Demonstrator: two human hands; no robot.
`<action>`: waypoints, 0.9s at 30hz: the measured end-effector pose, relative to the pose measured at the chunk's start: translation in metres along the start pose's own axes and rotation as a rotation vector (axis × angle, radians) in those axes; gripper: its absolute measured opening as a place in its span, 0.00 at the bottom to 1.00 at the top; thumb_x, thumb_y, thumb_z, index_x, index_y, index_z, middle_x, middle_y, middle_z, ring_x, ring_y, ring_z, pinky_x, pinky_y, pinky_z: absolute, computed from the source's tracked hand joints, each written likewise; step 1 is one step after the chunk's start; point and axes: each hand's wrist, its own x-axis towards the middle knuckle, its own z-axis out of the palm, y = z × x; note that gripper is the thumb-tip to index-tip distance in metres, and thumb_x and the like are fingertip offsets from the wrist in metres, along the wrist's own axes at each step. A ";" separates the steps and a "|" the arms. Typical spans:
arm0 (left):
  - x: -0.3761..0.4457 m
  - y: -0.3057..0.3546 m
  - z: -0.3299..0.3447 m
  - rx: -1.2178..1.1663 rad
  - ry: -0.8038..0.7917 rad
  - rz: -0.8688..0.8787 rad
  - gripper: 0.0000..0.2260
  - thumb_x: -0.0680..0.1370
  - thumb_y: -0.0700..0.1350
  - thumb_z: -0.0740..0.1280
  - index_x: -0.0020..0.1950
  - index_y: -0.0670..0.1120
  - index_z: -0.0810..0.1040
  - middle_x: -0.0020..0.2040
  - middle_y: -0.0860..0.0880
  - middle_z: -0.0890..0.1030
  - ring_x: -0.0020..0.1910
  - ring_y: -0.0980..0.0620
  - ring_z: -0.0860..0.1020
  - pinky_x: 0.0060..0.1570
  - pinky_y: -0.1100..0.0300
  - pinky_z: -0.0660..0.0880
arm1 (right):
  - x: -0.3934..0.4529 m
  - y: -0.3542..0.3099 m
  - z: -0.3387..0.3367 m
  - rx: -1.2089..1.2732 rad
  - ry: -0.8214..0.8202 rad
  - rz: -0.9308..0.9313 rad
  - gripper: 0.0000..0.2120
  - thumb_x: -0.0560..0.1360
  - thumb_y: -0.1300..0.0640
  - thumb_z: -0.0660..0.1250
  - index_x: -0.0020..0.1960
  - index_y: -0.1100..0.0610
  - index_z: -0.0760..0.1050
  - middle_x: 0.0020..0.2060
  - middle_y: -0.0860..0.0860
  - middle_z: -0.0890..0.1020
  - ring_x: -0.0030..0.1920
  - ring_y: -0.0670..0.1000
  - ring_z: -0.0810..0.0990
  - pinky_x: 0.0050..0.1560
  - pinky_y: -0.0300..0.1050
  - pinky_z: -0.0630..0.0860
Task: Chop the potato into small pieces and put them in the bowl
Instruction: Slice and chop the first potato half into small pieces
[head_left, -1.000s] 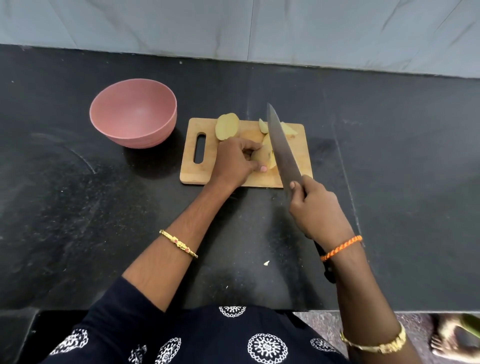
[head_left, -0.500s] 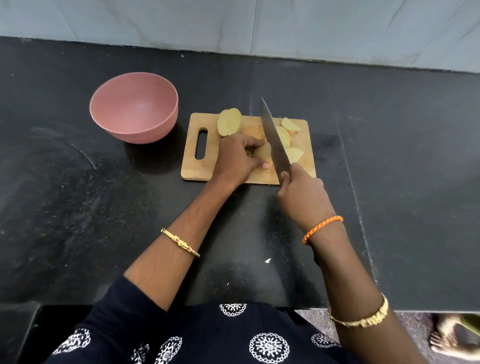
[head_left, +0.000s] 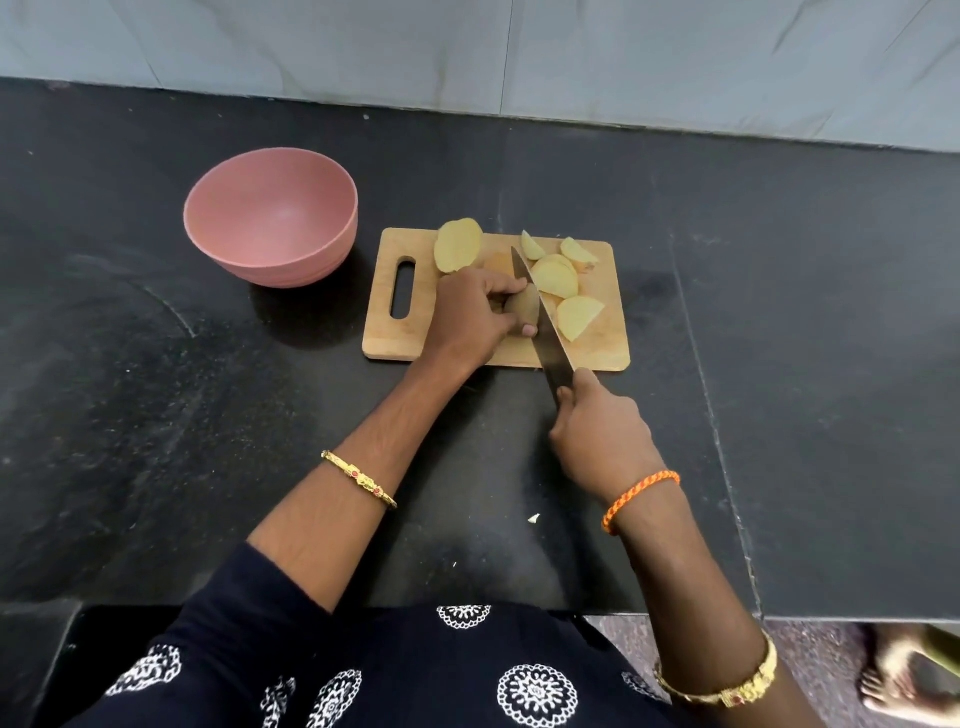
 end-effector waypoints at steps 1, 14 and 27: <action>0.000 0.000 0.000 0.003 0.000 -0.002 0.24 0.64 0.37 0.78 0.59 0.40 0.79 0.57 0.45 0.81 0.56 0.55 0.77 0.48 0.79 0.69 | -0.003 0.003 -0.002 0.001 -0.005 -0.002 0.07 0.81 0.52 0.52 0.50 0.55 0.64 0.43 0.57 0.73 0.46 0.61 0.76 0.47 0.53 0.75; -0.001 0.001 -0.003 -0.060 -0.033 -0.069 0.25 0.62 0.37 0.79 0.58 0.39 0.79 0.56 0.44 0.81 0.49 0.58 0.77 0.44 0.80 0.71 | 0.014 -0.004 -0.019 0.113 0.127 -0.132 0.10 0.81 0.52 0.53 0.47 0.57 0.67 0.41 0.58 0.75 0.43 0.60 0.75 0.41 0.49 0.71; -0.001 0.000 -0.003 -0.058 0.000 -0.071 0.24 0.62 0.38 0.79 0.57 0.39 0.80 0.55 0.45 0.82 0.48 0.59 0.77 0.45 0.81 0.70 | 0.016 -0.010 -0.014 0.067 0.148 -0.163 0.09 0.81 0.52 0.53 0.50 0.56 0.67 0.43 0.59 0.77 0.43 0.60 0.77 0.44 0.53 0.76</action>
